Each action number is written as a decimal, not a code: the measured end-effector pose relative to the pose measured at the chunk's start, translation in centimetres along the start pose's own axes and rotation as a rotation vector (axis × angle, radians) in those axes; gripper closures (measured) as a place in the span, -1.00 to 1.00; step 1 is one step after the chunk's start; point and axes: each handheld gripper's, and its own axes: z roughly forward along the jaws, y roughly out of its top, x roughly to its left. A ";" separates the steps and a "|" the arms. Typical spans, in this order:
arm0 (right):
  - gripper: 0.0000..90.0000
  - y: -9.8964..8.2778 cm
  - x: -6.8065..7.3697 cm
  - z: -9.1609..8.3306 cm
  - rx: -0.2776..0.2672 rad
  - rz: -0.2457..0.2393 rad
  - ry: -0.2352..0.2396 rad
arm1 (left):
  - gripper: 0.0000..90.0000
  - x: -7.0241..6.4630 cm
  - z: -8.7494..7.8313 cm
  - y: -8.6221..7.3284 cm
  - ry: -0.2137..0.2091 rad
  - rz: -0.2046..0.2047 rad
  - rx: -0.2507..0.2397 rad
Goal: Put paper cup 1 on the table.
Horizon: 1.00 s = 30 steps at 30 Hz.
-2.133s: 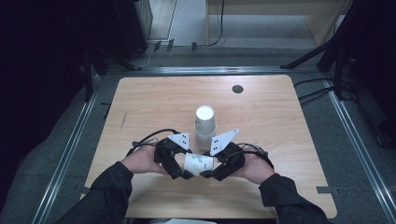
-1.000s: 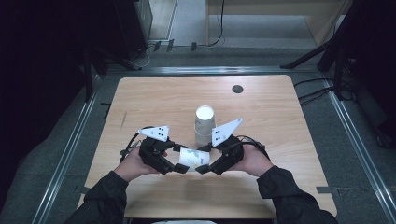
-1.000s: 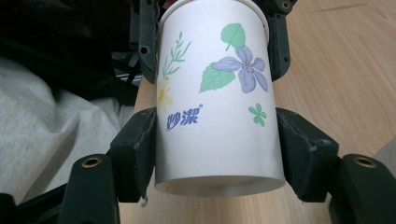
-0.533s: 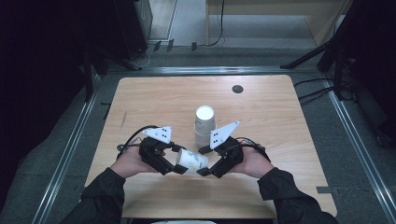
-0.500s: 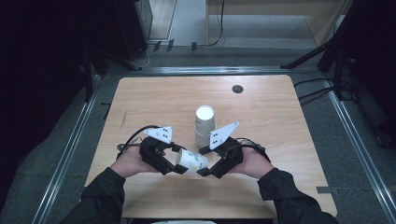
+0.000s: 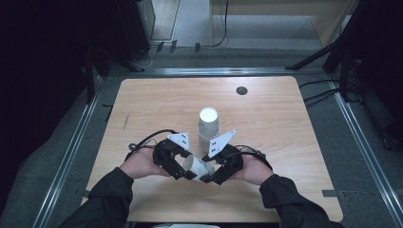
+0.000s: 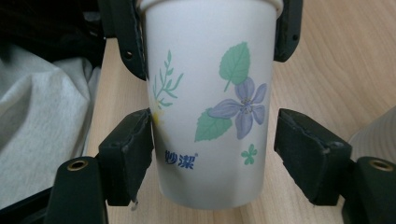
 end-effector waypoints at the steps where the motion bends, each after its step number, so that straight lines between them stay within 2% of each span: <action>1: -0.37 -0.1 0.0 0.1 0.004 -0.005 -0.002 | -0.43 0.0 0.1 0.1 0.004 0.001 0.000; 9: -0.29 -0.4 0.4 0.8 0.022 -0.008 -0.003 | -0.44 0.0 1.0 0.7 -0.017 0.024 0.032; 15: -0.26 -0.6 0.5 0.6 0.028 -0.009 -0.001 | -0.46 0.0 1.3 0.8 -0.033 0.035 0.025; 17: -0.26 -0.6 0.6 0.5 0.026 -0.008 -0.006 | -0.51 0.0 1.2 0.8 -0.024 0.043 0.008; 20: -0.26 -0.5 0.5 0.1 0.012 -0.011 -0.013 | -0.71 0.0 1.0 0.8 -0.011 0.045 -0.010; 26: -0.27 -0.6 0.3 -0.8 -0.025 0.004 -0.026 | -0.74 0.2 0.4 0.6 -0.009 0.035 -0.081; 30: -0.27 -0.6 0.1 -1.7 -0.072 0.014 -0.037 | -0.74 0.3 -0.2 0.5 -0.005 0.032 -0.126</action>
